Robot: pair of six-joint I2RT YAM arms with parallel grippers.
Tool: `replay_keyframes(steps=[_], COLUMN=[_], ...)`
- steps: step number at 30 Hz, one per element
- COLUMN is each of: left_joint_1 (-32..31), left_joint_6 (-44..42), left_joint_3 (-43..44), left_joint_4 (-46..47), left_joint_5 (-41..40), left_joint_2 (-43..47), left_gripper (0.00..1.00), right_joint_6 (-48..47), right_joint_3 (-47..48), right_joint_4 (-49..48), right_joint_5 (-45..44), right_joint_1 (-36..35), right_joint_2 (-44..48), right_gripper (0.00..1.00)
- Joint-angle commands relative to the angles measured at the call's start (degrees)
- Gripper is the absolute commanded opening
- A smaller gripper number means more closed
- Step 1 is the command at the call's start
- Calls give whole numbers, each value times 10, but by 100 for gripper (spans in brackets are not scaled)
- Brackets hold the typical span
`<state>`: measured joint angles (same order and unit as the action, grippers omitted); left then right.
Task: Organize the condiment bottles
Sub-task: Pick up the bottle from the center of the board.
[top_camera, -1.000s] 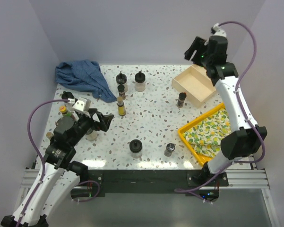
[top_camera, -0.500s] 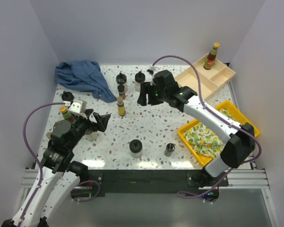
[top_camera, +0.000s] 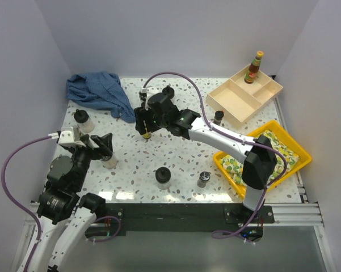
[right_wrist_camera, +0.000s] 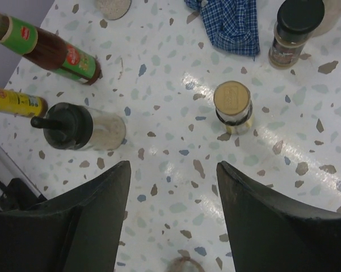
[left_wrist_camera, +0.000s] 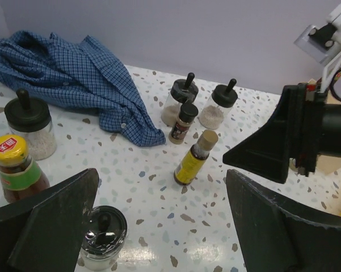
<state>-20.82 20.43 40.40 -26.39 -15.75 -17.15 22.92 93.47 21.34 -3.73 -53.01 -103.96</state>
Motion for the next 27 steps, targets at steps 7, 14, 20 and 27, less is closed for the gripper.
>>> replay_keyframes(steps=[7, 14, 20, 27], left_joint_1=[-4, -6, -6, -6], left_joint_6=[7, 3, 2, 2], left_joint_3=[2, -1, -1, -1], left_joint_4=[6, 11, 11, 10], left_joint_5=[-30, -26, -26, -26], left_joint_2=[12, 12, 14, 14], left_gripper=[100, 100, 100, 100], right_joint_6=[-82, -122, -123, -122], right_joint_3=[48, 36, 90, 96], right_joint_4=[-69, -126, -93, -88], right_joint_5=[-153, -148, -150, -184], right_joint_1=[-16, -17, -16, -16], right_joint_2=[-61, -73, -126, -146], right_gripper=[63, 59, 57, 53])
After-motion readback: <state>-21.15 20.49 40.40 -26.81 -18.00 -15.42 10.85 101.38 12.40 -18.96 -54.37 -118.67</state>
